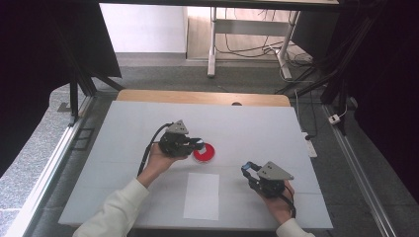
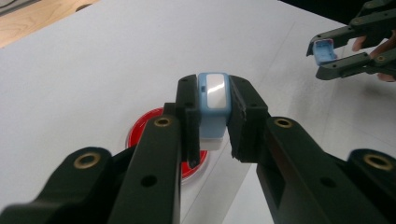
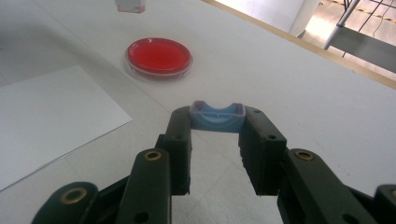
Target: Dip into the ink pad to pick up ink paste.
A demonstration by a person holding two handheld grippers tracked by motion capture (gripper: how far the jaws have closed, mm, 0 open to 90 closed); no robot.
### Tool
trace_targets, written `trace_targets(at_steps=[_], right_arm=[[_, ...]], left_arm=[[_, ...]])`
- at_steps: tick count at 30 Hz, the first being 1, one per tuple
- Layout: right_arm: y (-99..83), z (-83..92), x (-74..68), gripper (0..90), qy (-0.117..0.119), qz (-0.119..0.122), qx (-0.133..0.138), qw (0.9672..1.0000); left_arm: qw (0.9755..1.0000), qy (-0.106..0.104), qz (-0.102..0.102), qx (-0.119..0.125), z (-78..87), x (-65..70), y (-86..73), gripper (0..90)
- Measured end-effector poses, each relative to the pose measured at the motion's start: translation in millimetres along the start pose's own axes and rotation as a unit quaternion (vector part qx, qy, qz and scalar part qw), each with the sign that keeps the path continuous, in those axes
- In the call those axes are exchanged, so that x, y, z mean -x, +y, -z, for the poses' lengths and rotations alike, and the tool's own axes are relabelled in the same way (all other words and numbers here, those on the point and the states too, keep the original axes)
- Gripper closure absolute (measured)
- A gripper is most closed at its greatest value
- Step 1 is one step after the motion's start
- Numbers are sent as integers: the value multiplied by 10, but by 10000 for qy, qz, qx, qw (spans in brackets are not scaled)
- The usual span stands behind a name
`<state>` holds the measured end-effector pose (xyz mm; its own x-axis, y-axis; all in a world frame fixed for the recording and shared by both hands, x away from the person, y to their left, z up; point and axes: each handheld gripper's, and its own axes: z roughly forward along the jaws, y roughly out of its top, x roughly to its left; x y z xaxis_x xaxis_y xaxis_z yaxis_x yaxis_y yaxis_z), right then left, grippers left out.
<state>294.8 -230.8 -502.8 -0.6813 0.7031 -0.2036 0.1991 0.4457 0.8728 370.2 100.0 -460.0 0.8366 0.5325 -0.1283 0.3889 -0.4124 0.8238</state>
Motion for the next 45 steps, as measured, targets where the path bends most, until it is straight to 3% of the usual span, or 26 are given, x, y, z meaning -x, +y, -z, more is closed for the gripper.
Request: trace_targets(at_steps=[12,18,27,35,45], right_arm=[[0,6,5,645,-17,-14,-19,10000],[1,12,10,645,-19,-34,-13,10000],[1,12,12,645,-24,-26,-5,10000],[0,17,20,645,-35,-28,1,10000],[1,23,24,645,-33,-29,16,10000]], left_arm=[[9998,-175,-81,71,102,80,17,751],[9990,-402,-67,160,178,94,22,750],[9985,-516,-102,151,243,138,0,749],[9969,-752,-78,212,284,187,-19,748],[9963,-822,-185,174,306,270,-41,748]])
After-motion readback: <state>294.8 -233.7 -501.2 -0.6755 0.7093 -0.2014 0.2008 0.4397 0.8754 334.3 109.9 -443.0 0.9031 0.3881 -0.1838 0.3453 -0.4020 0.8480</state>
